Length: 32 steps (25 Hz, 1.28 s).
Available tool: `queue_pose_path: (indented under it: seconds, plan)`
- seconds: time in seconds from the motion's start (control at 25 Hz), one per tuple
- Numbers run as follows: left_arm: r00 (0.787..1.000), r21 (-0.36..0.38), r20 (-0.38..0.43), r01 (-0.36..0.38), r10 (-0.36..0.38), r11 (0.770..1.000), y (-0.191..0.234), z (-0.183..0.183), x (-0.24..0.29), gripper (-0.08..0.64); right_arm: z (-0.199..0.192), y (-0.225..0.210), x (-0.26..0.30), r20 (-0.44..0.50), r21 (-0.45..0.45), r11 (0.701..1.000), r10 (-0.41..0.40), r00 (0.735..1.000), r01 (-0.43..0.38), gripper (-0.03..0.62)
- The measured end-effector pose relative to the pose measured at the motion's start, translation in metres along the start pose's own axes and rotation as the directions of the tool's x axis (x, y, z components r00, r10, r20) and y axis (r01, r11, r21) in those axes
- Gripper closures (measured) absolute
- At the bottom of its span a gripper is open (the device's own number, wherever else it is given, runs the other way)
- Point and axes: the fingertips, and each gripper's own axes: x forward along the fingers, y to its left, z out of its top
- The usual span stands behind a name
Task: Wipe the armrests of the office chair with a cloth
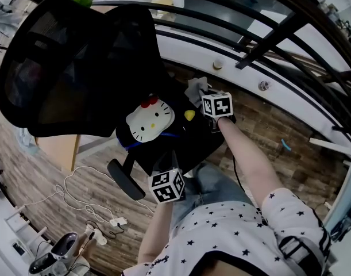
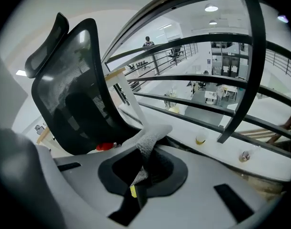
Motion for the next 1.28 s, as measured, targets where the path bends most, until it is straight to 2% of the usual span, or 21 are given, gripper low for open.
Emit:
queue_pose_path:
  seconds: [0.32,0.8,1.28]
  plan:
    - [1.0,0.007,0.001,0.005,-0.005,1.0,-0.007,0.004,0.005,0.554,-0.003,-0.003,0.007,-0.058,-0.049,0.998,-0.029,0.998,0.027,0.563]
    - [1.0,0.013,0.009,-0.003,0.003,1.0,-0.006,-0.004,-0.005,0.554,-0.006,-0.004,0.004,-0.069,-0.117,0.992,-0.043,0.997,0.035,0.563]
    - [1.0,0.038,0.019,0.021,-0.022,0.999,-0.021,-0.013,-0.013,0.554,-0.029,-0.019,-0.02,-0.071,-0.107,0.992,-0.069,0.995,0.061,0.563]
